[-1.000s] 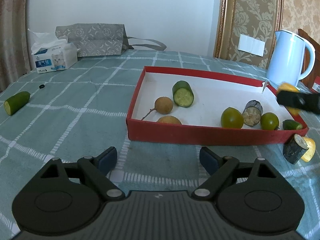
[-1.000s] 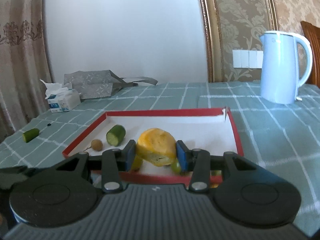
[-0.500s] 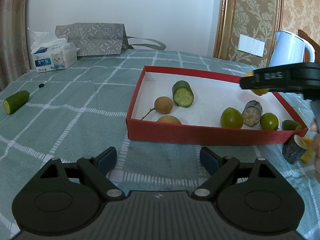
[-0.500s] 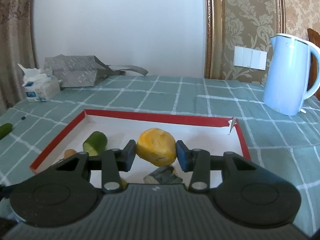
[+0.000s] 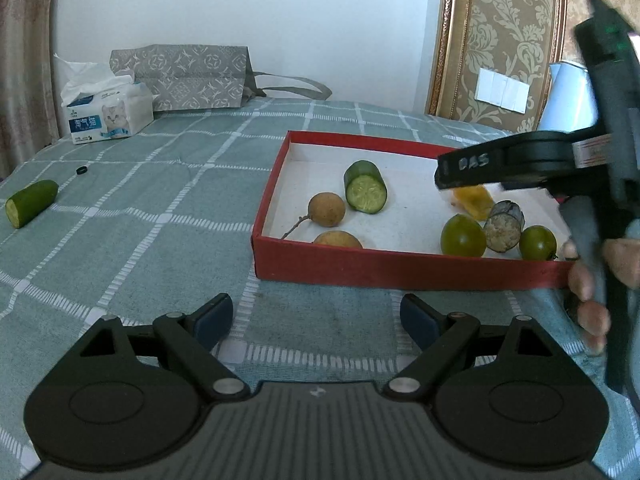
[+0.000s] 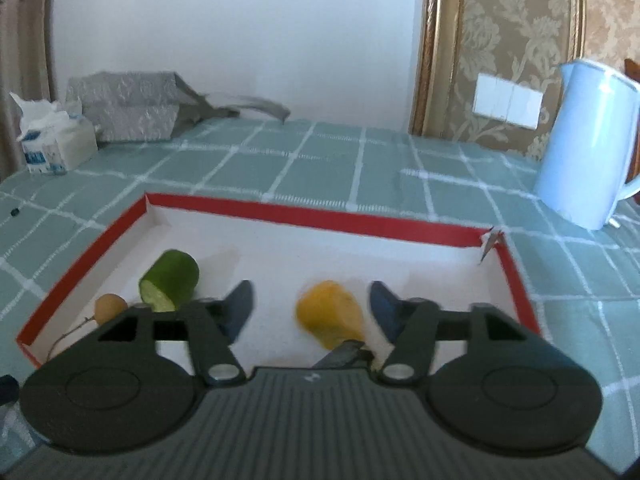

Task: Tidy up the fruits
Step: 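Open the right gripper over the tray to drop the mango chunk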

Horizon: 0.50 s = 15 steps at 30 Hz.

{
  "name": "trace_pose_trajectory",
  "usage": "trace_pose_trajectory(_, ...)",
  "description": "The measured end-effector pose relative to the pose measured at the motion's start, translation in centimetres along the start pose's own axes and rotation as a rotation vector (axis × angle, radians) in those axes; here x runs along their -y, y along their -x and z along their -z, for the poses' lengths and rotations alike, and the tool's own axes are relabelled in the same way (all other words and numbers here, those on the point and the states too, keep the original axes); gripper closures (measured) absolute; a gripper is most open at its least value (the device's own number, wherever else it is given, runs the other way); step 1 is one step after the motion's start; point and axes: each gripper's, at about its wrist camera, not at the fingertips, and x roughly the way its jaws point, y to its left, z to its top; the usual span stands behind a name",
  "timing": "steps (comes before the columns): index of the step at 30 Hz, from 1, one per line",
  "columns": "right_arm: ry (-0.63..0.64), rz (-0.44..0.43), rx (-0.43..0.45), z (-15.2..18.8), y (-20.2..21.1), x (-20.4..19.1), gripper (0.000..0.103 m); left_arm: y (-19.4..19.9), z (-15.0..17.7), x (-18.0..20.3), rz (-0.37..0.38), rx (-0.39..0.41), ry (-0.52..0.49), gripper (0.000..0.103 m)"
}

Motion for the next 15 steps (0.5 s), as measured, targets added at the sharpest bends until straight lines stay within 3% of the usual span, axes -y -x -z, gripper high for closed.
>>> trace_pose_trajectory(4,-0.007,0.002,0.063,0.3,2.9,0.6,0.022,0.0,0.1,0.0,0.0,0.0,-0.001,0.012)
trace_pose_trajectory(8,-0.068,-0.022,0.155,2.0,7.4,2.5,0.0,-0.1,0.1,0.0,0.001,-0.001,0.0,0.012)
trace_pose_trajectory(11,-0.108,-0.027,0.24,4.0,11.0,4.6,0.0,-0.1,0.1,0.0,-0.001,-0.002,-0.004,0.011)
trace_pose_trajectory(15,-0.258,-0.061,0.27,6.1,14.4,9.0,0.0,-0.1,0.1,0.0,-0.004,-0.006,-0.012,0.009)
